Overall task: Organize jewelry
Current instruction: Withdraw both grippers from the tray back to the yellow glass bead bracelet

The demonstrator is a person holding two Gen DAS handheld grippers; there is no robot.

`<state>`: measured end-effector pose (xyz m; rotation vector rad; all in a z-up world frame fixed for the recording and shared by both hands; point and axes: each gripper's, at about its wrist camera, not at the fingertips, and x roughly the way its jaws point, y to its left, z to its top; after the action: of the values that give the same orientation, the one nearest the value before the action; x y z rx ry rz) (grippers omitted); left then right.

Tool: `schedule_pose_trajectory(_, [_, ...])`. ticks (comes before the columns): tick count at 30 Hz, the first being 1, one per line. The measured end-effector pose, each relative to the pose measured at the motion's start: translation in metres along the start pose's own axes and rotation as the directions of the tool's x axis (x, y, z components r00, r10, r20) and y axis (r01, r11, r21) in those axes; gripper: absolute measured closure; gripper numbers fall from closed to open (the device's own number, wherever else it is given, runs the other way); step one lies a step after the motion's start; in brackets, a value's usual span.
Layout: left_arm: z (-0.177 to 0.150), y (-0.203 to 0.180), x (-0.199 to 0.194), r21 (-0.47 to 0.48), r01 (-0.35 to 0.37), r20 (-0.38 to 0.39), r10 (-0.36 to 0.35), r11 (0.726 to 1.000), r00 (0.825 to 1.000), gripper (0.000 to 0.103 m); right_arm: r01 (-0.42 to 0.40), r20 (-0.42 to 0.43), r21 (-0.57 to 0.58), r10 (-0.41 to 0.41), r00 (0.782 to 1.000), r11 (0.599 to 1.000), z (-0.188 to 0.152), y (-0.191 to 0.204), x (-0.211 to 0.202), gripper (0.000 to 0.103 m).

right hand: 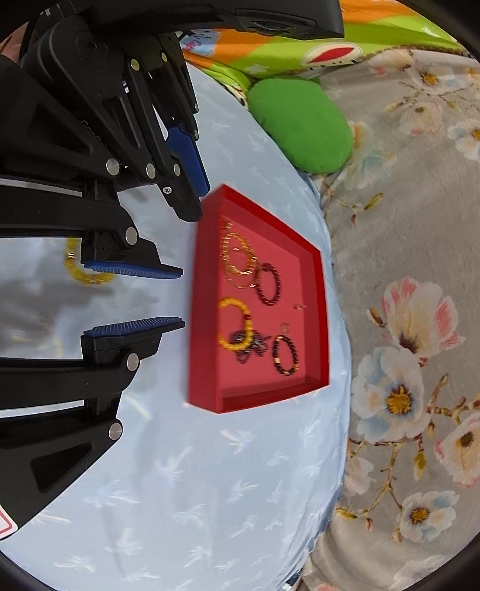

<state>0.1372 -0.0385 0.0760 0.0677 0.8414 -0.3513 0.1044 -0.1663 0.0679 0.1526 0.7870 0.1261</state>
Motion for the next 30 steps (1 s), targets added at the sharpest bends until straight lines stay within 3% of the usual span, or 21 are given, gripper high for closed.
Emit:
schedule_pose_trajectory(8, [-0.050,0.003,-0.010,-0.041,0.034,-0.053,-0.036,0.999,0.998,0.082,-0.007,-0.047,0.020,0.008,0.999,1.000,-0.052,0.008,-0.010,0.080])
schedule_pose_trajectory(16, [-0.079,0.006,-0.009,-0.066,0.036,-0.097,-0.043,0.997,0.994,0.081,0.022,-0.066,-0.004,-0.022,0.998,1.000,-0.083,0.014,-0.012,0.077])
schedule_pose_trajectory(30, [-0.096,0.031,-0.008,-0.109,-0.001,-0.110,-0.011,0.994,0.994,0.074,0.017,-0.086,-0.003,-0.018,0.996,1.000,-0.089,0.015,-0.003,0.076])
